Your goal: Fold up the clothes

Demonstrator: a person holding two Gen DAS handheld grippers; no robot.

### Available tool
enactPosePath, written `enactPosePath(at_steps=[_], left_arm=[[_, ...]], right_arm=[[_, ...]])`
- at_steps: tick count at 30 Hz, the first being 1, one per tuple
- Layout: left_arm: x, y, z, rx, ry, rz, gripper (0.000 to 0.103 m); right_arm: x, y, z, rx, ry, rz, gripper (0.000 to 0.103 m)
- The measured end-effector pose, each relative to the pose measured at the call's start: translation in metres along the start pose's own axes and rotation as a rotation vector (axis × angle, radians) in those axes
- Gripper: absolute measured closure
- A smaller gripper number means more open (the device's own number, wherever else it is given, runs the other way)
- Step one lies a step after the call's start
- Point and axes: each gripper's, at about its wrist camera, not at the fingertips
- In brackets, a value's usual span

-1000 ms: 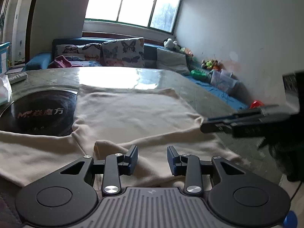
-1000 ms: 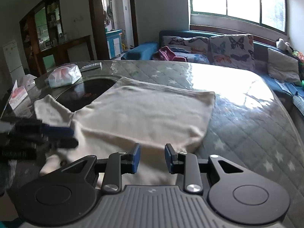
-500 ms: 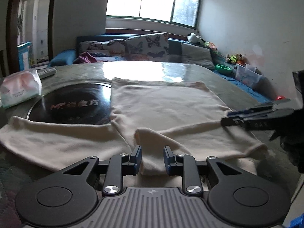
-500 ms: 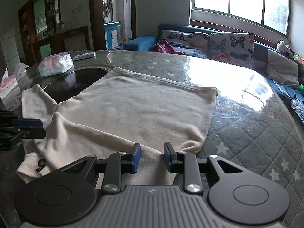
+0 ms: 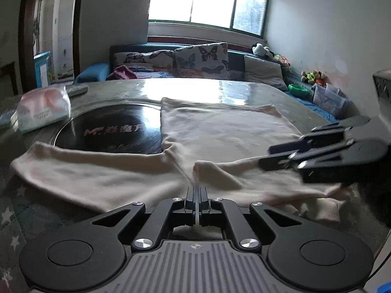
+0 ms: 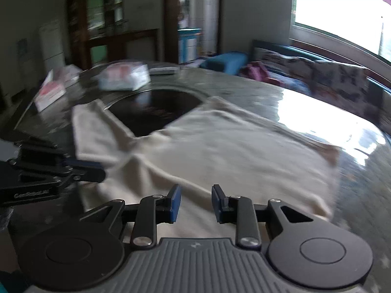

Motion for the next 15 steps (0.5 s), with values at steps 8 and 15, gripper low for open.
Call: enactPosePath(at_steps=[8,15], left_arm=[[-0.047,-0.008,-0.014,0.050,-0.148,-0.114,0.092],[-0.098,-0.015,-0.019,0.076,-0.334,-0.251,0.071]], right_arm=[[-0.041,-0.005,0.022,-0.022,-0.065,-0.096,0.076],[-0.054,-0.011,0.029,-0.018,-0.128,-0.105,0.076]])
Point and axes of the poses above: each gripper's, at about its wrist camera, not at the fingertips, and z roughly the way its jaws point, x to its right, y to its underside, and after that the axes turned 7 degrees about -x, right-handed
